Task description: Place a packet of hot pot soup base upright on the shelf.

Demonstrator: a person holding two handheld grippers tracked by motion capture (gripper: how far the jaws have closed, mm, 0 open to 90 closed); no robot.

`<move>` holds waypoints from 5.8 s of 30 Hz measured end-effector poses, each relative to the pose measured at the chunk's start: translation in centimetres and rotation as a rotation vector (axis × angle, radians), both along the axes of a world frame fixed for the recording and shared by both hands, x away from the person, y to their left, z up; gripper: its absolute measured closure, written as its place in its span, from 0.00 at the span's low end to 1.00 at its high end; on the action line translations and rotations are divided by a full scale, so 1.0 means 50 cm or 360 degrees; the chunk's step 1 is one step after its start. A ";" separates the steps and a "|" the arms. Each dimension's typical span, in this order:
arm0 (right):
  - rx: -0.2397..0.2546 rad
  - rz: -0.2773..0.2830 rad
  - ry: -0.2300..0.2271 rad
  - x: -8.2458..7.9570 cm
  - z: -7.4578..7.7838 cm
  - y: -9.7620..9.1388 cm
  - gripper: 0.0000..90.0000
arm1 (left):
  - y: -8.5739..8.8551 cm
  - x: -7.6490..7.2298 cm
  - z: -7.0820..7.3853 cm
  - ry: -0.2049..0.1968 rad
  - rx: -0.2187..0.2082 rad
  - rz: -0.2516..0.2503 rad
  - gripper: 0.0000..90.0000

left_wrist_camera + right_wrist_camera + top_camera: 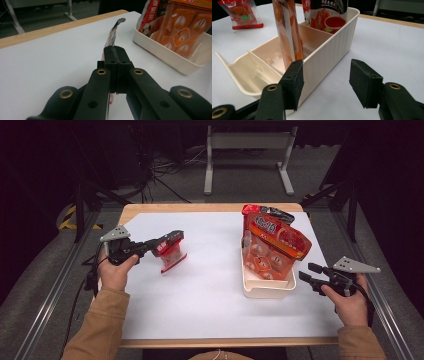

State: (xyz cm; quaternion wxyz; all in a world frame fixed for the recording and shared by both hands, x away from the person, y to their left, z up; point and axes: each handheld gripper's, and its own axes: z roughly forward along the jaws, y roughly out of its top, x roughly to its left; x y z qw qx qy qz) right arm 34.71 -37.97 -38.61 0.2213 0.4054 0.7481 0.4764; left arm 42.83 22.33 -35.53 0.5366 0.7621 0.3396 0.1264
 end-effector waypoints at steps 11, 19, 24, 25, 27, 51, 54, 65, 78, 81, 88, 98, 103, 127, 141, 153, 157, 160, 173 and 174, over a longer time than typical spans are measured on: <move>-0.0005 -0.0005 0.0003 0.001 -0.002 -0.001 0.50 | -0.018 -0.035 0.037 -0.0076 0.0035 -0.0126 1.00; -0.0042 0.0012 0.0016 0.002 -0.003 -0.007 0.56 | -0.044 -0.056 0.065 -0.0057 0.0052 -0.0226 1.00; -0.0062 0.0023 0.0025 0.003 -0.004 -0.009 0.57 | -0.063 -0.068 0.084 -0.0081 0.0067 -0.0317 1.00; -0.0060 0.0023 0.0028 0.003 -0.004 -0.009 0.57 | -0.068 -0.071 0.090 -0.0083 0.0059 -0.0340 1.00; -0.0062 0.0021 0.0031 0.005 -0.005 -0.009 0.56 | -0.075 -0.074 0.098 -0.0100 0.0054 -0.0375 1.00; -0.0046 0.0038 0.0039 0.011 -0.006 -0.007 0.56 | -0.211 -0.103 0.147 -0.0177 0.0065 -0.0695 1.00; -0.0040 0.0039 0.0035 0.009 -0.005 -0.007 0.56 | -0.227 -0.105 0.147 -0.0187 0.0058 -0.0723 1.00; -0.0035 0.0045 0.0037 0.001 -0.006 -0.004 0.56 | -0.275 -0.113 0.160 -0.0239 0.0024 -0.0826 1.00; -0.0044 0.0058 0.0049 0.004 -0.011 -0.001 0.56 | -0.303 -0.110 0.167 -0.0312 -0.0002 -0.0906 1.00; -0.0048 0.0061 0.0052 0.005 -0.013 0.002 0.56 | -0.310 -0.108 0.165 -0.0326 -0.0016 -0.0905 1.00; -0.0043 0.0069 0.0058 0.008 -0.015 0.003 0.56 | -0.334 -0.097 0.163 -0.0363 0.0005 -0.0905 1.00; -0.0038 0.0072 0.0071 0.011 -0.020 0.001 0.56 | -0.362 -0.087 0.156 -0.0382 -0.0035 -0.0922 1.00; -0.0036 0.0078 0.0068 0.011 -0.021 0.001 0.56 | -0.376 -0.079 0.150 -0.0377 -0.0057 -0.0914 1.00; 0.0001 0.0071 0.0065 0.014 -0.023 -0.007 0.55 | -0.455 -0.069 0.121 -0.0380 -0.0098 -0.0976 1.00; 0.0000 0.0076 0.0069 0.011 -0.024 -0.008 0.55 | -0.505 -0.064 0.097 -0.0364 -0.0119 -0.1024 1.00; 0.0005 0.0067 0.0074 0.012 -0.026 -0.010 0.55 | -0.523 -0.057 0.069 -0.0326 -0.0082 -0.1023 1.00; 0.0008 0.0065 0.0075 0.012 -0.026 -0.010 0.55 | -0.523 -0.054 0.062 -0.0317 -0.0079 -0.1025 1.00; 0.0013 0.0069 0.0082 0.013 -0.027 -0.009 0.54 | -0.522 -0.050 0.057 -0.0299 -0.0070 -0.1024 1.00; 0.0043 0.0073 0.0084 0.017 -0.028 -0.007 0.54 | -0.515 -0.040 0.039 -0.0224 -0.0029 -0.1023 1.00; 0.0038 0.0080 0.0079 0.021 -0.027 -0.004 0.54 | -0.515 -0.040 0.037 -0.0211 -0.0025 -0.1021 1.00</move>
